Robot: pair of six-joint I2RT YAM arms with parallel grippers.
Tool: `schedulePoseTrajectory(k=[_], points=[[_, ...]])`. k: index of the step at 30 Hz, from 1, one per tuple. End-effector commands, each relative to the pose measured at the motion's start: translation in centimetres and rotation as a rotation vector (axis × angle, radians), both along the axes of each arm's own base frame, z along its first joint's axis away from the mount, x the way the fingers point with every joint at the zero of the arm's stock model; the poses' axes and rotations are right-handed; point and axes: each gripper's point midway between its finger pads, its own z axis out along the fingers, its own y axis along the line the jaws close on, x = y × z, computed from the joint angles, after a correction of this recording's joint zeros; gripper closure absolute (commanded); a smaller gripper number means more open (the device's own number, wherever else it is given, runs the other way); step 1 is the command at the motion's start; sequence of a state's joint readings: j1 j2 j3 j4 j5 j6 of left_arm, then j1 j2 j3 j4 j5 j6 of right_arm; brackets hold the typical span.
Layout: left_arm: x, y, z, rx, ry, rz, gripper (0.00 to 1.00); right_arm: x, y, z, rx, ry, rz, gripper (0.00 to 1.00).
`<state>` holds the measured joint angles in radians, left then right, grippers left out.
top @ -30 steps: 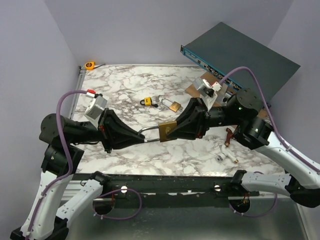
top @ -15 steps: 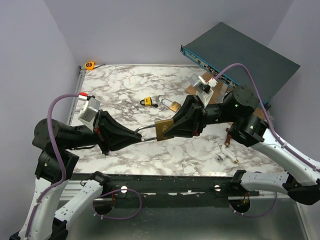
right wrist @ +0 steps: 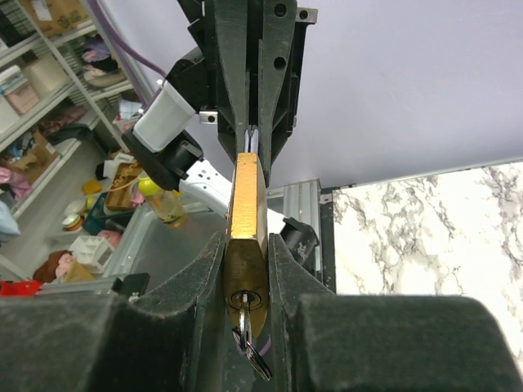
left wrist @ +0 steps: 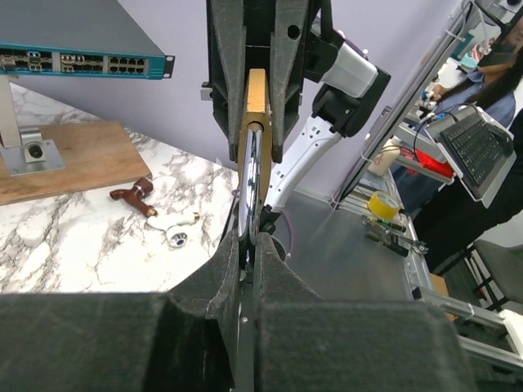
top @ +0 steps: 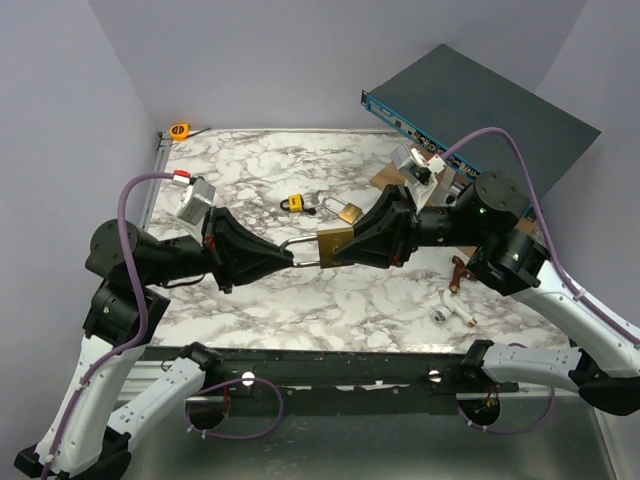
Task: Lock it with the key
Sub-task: Lock the lock.
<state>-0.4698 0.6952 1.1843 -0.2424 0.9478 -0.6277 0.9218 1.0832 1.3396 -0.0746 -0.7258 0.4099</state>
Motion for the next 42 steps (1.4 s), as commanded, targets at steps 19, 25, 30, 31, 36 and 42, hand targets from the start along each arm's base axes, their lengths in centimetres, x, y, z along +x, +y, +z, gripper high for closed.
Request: schedulePoseTrajectory(k=[19, 25, 30, 31, 36, 42], points=[[6.7, -5.1, -3.7, 0.075, 0.105, 0.051, 1.00, 2.3, 2.7, -5.2, -0.066, 0.034, -0.104, 0.99], [5.8, -5.9, -4.2, 0.072, 0.110, -0.041, 1.00, 2.2, 3.1, -6.6, -0.072, 0.040, -0.088, 0.99], [4.5, -6.4, -4.4, 0.077, 0.095, -0.107, 1.00, 2.1, 3.0, -6.9, -0.074, 0.039, -0.085, 0.99], [4.1, -6.4, -4.4, 0.072, 0.085, -0.118, 1.00, 2.2, 3.0, -7.0, -0.075, 0.037, -0.090, 0.99], [1.9, -6.2, -4.0, 0.064, 0.039, -0.180, 1.00, 2.5, 3.1, -7.3, -0.083, 0.035, -0.107, 0.99], [-1.1, -5.9, -3.5, 0.042, -0.021, -0.287, 1.00, 2.7, 3.5, -7.6, -0.085, 0.037, -0.098, 0.99]])
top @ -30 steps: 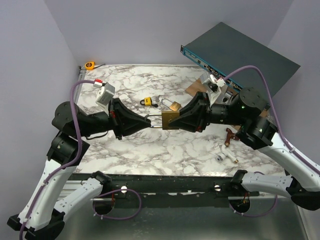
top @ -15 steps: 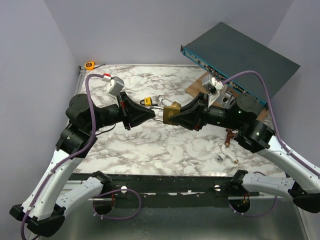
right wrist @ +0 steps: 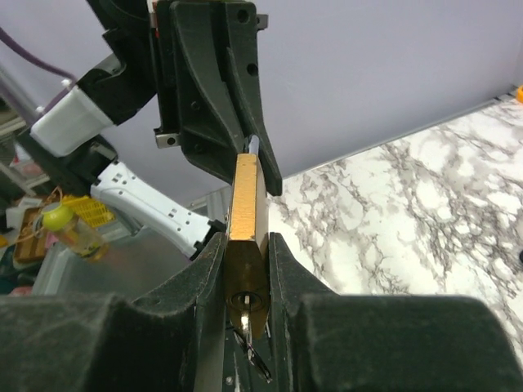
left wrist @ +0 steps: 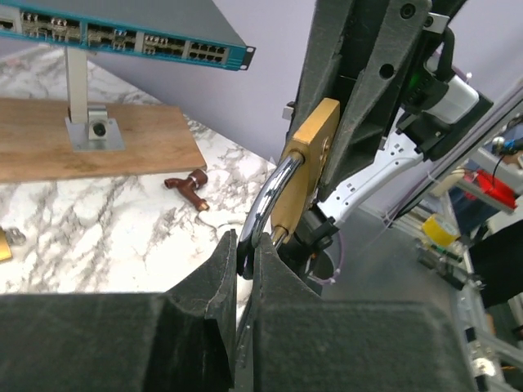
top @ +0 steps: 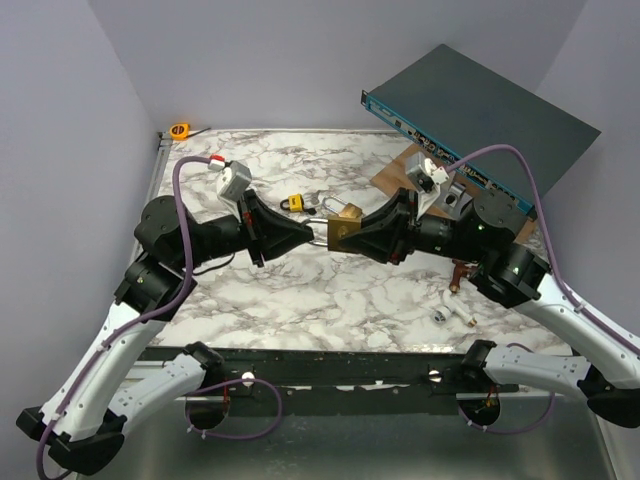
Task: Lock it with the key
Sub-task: Lock the lock.
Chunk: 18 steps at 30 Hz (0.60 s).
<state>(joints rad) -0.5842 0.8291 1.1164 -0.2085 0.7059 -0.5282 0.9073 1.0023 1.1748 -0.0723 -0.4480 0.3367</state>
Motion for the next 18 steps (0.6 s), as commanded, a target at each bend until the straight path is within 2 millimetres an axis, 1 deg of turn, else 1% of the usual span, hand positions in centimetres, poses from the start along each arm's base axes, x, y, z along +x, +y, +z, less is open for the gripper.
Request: schedulePoseTrajectory(k=[1, 4, 12, 18], points=[[-7.96, -2.38, 0.79, -0.041, -0.083, -0.439, 1.00, -2.40, 4.48, -3.28, -0.035, 0.043, 0.204, 0.99], [-8.56, -2.37, 0.88, -0.044, -0.090, -0.462, 1.00, -2.59, 4.64, -3.20, -0.032, 0.045, 0.220, 0.99], [-8.50, -2.36, 1.10, -0.051, -0.089, -0.453, 1.00, -2.47, 4.53, -3.19, -0.037, 0.046, 0.204, 0.99], [-8.10, -2.28, 1.52, -0.046, -0.108, -0.420, 1.00, -3.06, 4.20, -2.44, -0.022, 0.034, 0.226, 0.99]])
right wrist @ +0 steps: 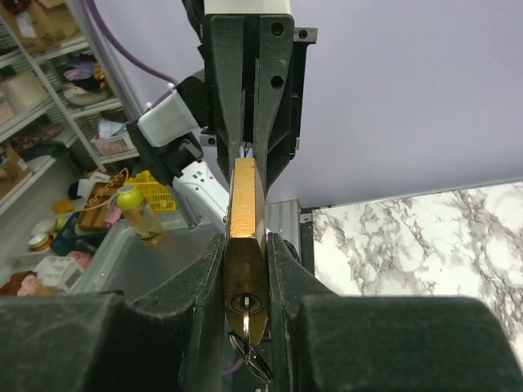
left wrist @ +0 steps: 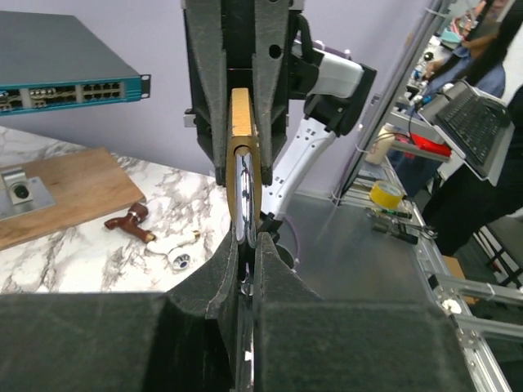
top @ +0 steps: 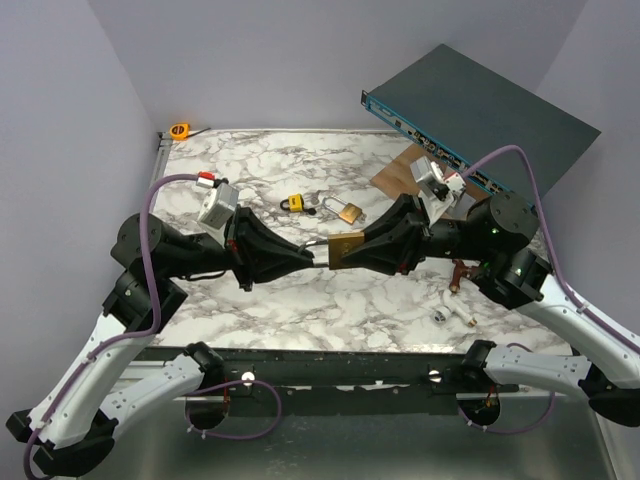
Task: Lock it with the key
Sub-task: Lock the lock.
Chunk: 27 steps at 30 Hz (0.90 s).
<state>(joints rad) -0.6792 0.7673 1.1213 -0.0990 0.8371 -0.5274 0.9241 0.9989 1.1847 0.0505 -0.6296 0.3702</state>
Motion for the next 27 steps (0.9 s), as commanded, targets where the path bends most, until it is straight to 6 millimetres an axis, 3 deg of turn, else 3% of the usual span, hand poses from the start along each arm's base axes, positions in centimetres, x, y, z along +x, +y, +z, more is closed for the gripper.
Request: schedulePoseTrajectory(k=[1, 5, 8, 9, 11, 20, 25, 27], points=[[-1.9, -2.2, -1.7, 0.058, 0.034, -0.196, 0.98, 0.8, 4.0, -5.2, -0.122, 0.092, 0.031, 0.99], [-1.5, -2.4, -1.4, 0.059, 0.034, -0.183, 0.78, 0.5, 3.7, -4.7, -0.109, 0.086, 0.034, 0.99], [-1.2, -2.5, -1.3, 0.059, 0.037, -0.172, 0.76, 0.5, 3.5, -4.3, -0.101, 0.083, 0.029, 0.99], [-1.2, -2.6, -1.2, 0.059, 0.039, -0.172, 0.79, 0.5, 3.4, -4.1, -0.098, 0.082, 0.024, 0.99], [-0.9, -2.7, -1.3, 0.058, 0.041, -0.158, 0.99, 0.6, 3.2, -4.0, -0.093, 0.079, 0.009, 0.99], [-0.2, -1.6, -1.2, 0.066, 0.014, -0.074, 1.00, 0.7, 2.1, -3.5, -0.081, 0.075, -0.041, 0.98], [-0.9, 0.2, -1.2, 0.083, -0.096, -0.043, 1.00, -0.3, 1.0, -2.9, -0.082, 0.045, -0.021, 0.48], [-1.6, 1.1, -1.2, 0.090, -0.141, -0.038, 1.00, -0.9, 0.4, -2.2, -0.083, 0.023, -0.008, 0.38]])
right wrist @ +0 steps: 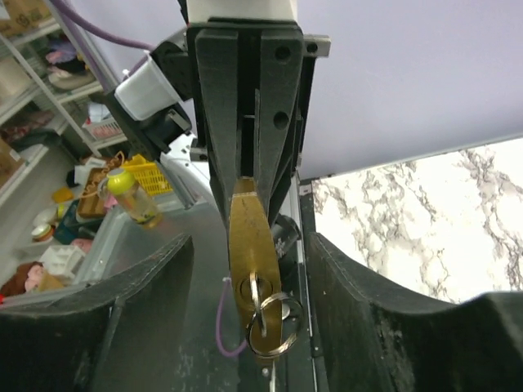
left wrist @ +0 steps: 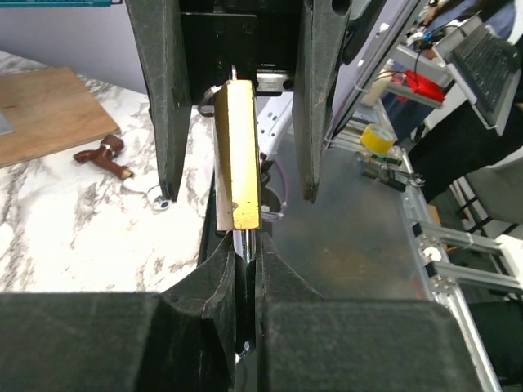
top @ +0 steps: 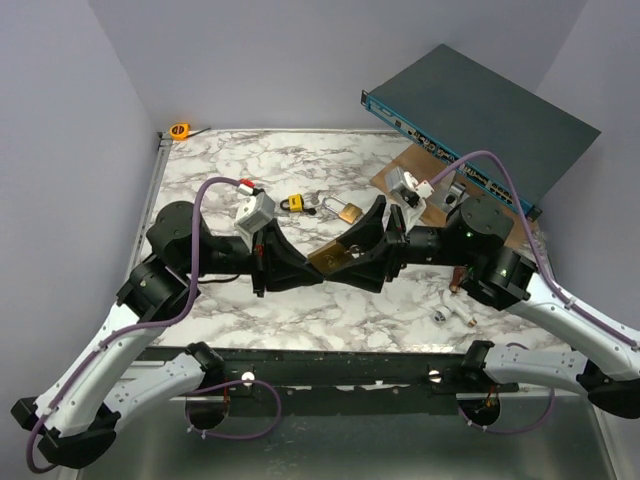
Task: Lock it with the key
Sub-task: Lock the lock.
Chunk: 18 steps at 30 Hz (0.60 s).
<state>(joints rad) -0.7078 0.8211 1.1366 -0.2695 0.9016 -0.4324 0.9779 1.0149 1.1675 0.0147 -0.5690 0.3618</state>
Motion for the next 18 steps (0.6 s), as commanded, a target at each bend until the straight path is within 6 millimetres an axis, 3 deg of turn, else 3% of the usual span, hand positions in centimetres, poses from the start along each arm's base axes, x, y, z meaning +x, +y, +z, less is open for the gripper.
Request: schedulePoseTrajectory(k=[1, 9, 14, 18], points=[[-1.6, 2.5, 2.8, -0.058, -0.217, 0.027, 1.00, -0.9, -1.1, -0.1, -0.039, -0.025, 0.006, 0.36], [-4.7, 4.5, 2.8, -0.031, -0.246, -0.055, 1.00, -2.9, -4.3, 2.9, -0.016, -0.111, 0.004, 0.31], [-5.1, 4.6, 2.5, -0.025, -0.220, -0.081, 1.00, -4.0, -3.5, 3.4, -0.014, -0.122, 0.103, 0.38], [-5.2, 4.4, 2.6, -0.026, -0.201, -0.094, 1.00, -3.8, -2.5, 3.2, -0.022, -0.120, 0.136, 0.39]])
